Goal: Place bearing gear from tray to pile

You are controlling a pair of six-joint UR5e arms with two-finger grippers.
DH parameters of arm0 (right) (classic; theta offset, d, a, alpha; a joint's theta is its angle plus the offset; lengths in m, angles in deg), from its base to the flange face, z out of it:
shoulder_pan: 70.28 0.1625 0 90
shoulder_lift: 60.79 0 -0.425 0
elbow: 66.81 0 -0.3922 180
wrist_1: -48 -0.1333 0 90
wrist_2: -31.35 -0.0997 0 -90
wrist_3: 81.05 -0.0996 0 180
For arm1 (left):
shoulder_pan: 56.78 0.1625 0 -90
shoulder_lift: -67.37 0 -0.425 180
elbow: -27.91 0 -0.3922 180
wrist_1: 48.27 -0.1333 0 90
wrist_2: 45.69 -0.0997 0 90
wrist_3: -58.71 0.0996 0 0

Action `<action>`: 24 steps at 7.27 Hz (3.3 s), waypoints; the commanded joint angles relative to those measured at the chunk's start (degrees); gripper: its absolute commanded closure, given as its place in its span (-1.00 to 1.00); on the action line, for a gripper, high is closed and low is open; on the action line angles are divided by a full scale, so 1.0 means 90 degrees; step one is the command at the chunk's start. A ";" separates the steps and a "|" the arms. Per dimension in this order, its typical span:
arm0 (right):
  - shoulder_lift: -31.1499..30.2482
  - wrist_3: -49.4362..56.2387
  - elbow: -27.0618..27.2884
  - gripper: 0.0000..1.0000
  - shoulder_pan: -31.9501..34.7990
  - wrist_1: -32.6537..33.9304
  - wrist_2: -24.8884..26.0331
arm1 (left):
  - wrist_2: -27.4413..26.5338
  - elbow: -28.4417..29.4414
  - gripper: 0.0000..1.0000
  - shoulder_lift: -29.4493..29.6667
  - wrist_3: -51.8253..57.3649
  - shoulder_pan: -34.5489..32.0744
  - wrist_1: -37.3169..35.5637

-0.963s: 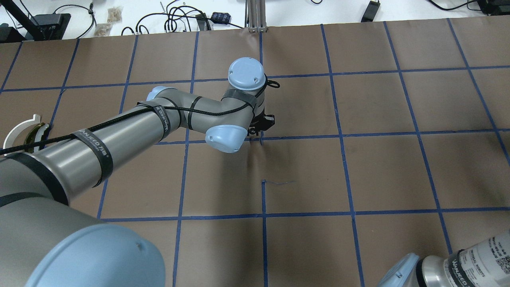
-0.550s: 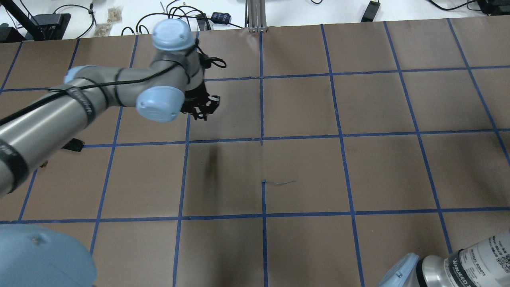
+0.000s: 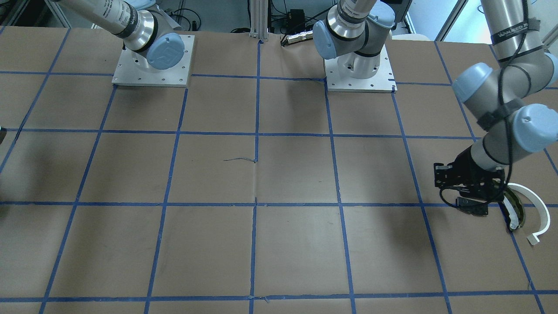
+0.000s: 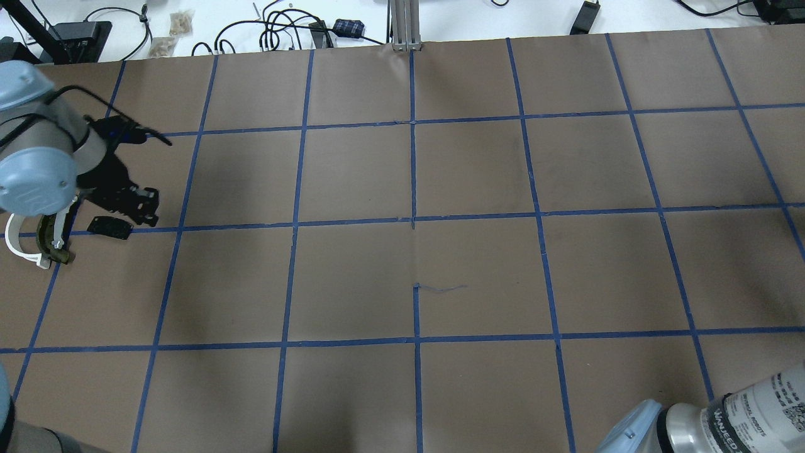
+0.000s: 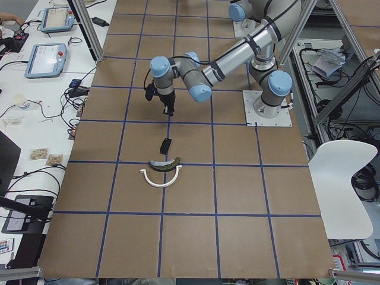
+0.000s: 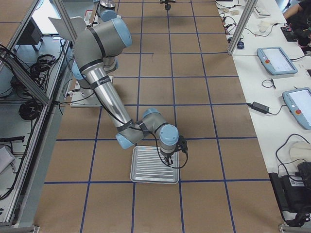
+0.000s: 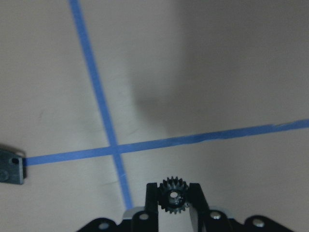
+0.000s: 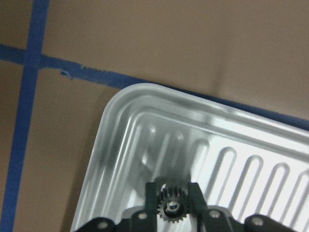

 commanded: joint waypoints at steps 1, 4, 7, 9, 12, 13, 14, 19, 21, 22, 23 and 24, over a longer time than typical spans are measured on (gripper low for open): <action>-0.0530 -0.0093 0.0029 0.82 0.0292 -0.0305 0.0027 | 0.0049 -0.0337 1.00 0.0226 0.0962 0.0891 -0.0555; -0.1945 -0.1815 0.0078 0.71 0.1432 -0.2176 0.0163 | 0.0059 -0.0701 0.96 0.0491 0.0953 0.1010 -0.1299; -0.3108 -0.4937 0.0068 0.66 0.3733 -0.3391 0.0853 | 0.0050 -0.0564 -0.55 0.0433 0.0787 0.0923 -0.1241; -0.3190 -0.7511 0.0049 0.66 0.5490 -0.3695 0.0809 | 0.0020 -0.0496 -0.53 0.0219 0.0641 0.0777 -0.1027; -0.2305 -1.0662 0.0077 0.66 0.7885 -0.2783 0.0808 | 0.0069 0.0682 -0.50 -0.0328 -0.1091 -0.0430 0.0922; -0.1663 -1.0960 0.0058 0.66 0.8240 -0.2391 0.0064 | 0.0079 0.0957 -0.52 -0.0503 -0.1562 -0.0899 0.1459; -0.1058 -1.1069 0.0058 0.65 0.8369 -0.1691 -0.0427 | 0.0234 0.1076 -0.54 -0.0708 -0.2176 -0.1203 0.1658; -0.0280 -1.0173 0.0097 -0.99 0.8869 -0.0229 -0.0305 | 0.0703 0.0989 -0.71 -0.0865 -0.4339 -0.2951 0.1641; -0.0929 -1.0075 0.0039 -1.00 0.8422 -0.0879 -0.0295 | 0.1268 0.0717 -0.71 -0.0702 -0.4756 -0.3149 0.1534; -0.1495 -0.9852 0.0048 -1.00 0.7926 -0.1531 -0.0305 | 0.1454 0.0561 -0.71 -0.0594 -0.5166 -0.3401 0.0992; -0.2100 -0.9115 0.0097 -1.00 0.7264 -0.2814 -0.0083 | 0.1456 0.0434 -0.70 -0.0487 -0.5615 -0.3878 0.0348; -0.2667 -0.8276 0.0059 -1.00 0.6619 -0.3590 0.0326 | 0.1407 0.0384 -0.67 -0.0244 -0.6567 -0.4453 0.0110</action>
